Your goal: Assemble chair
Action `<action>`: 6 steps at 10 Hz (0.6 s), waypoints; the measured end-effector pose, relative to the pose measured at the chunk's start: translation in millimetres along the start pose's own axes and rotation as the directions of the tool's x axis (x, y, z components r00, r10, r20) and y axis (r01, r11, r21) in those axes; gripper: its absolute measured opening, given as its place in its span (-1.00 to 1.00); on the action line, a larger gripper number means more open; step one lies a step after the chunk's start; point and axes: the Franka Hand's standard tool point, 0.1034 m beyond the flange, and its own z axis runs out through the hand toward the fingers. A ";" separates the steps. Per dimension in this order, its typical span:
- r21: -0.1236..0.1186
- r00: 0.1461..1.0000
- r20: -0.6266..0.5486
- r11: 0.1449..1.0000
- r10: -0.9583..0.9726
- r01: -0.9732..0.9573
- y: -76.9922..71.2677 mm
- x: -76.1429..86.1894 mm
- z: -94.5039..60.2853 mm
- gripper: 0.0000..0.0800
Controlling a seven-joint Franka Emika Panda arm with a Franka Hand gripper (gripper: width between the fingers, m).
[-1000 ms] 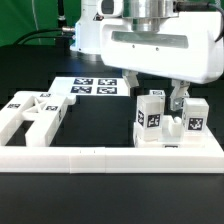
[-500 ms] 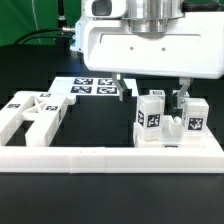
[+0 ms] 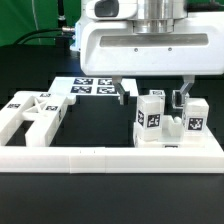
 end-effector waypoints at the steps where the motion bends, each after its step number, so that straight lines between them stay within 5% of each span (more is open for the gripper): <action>1: -0.001 0.996 0.000 0.996 -0.085 0.085 0.7 0.1 0.0 0.62; 5: -0.007 0.941 0.003 0.941 -0.339 0.339 5.7 0.8 0.3 0.62; 6: -0.008 0.922 0.004 0.922 -0.387 0.387 6.4 0.8 0.4 0.38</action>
Offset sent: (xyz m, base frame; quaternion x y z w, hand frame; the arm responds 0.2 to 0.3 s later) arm 0.0024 0.0010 -0.0007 0.0110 -0.0015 -0.1983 0.9801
